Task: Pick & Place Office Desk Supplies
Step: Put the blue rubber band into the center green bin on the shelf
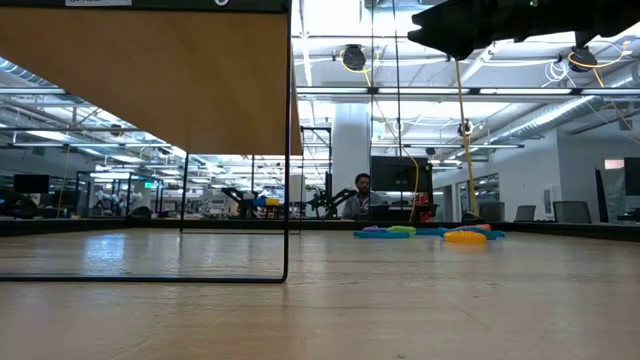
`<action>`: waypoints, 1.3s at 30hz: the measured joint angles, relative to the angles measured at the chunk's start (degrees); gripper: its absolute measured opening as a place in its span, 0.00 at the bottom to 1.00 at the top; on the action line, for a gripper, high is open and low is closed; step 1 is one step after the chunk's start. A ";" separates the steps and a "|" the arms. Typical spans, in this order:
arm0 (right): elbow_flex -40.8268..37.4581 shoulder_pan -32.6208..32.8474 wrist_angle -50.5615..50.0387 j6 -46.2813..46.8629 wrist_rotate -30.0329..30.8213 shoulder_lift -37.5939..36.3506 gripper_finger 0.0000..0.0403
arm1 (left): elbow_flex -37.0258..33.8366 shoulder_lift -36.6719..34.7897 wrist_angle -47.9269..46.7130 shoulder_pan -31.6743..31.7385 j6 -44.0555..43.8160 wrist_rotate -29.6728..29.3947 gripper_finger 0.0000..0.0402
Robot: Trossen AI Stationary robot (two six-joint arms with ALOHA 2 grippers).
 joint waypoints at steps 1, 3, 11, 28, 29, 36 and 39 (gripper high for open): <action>0.00 0.00 0.00 0.00 0.02 0.00 0.61 | 0.00 0.00 0.00 0.02 0.40 0.00 0.48; 0.00 -0.02 -0.02 0.02 0.00 0.00 0.61 | 0.00 -0.01 0.00 0.02 0.90 0.00 0.48; 0.00 -0.01 -0.02 0.01 0.01 -0.01 0.60 | 0.00 0.09 1.18 0.46 3.92 -0.22 0.48; 0.00 0.00 0.09 0.02 0.00 0.00 0.60 | 0.00 0.11 1.27 3.05 7.71 -0.57 0.48; 0.00 0.00 0.42 0.02 0.00 0.00 0.60 | 0.00 0.11 1.25 3.33 7.75 -0.52 0.48; 0.00 0.00 -1.35 7.98 0.03 0.00 0.59 | 0.00 0.11 1.29 6.57 15.02 0.24 0.48; 0.04 -0.15 -6.52 12.53 2.52 0.70 0.59 | 0.00 0.11 1.25 7.98 15.11 0.39 0.48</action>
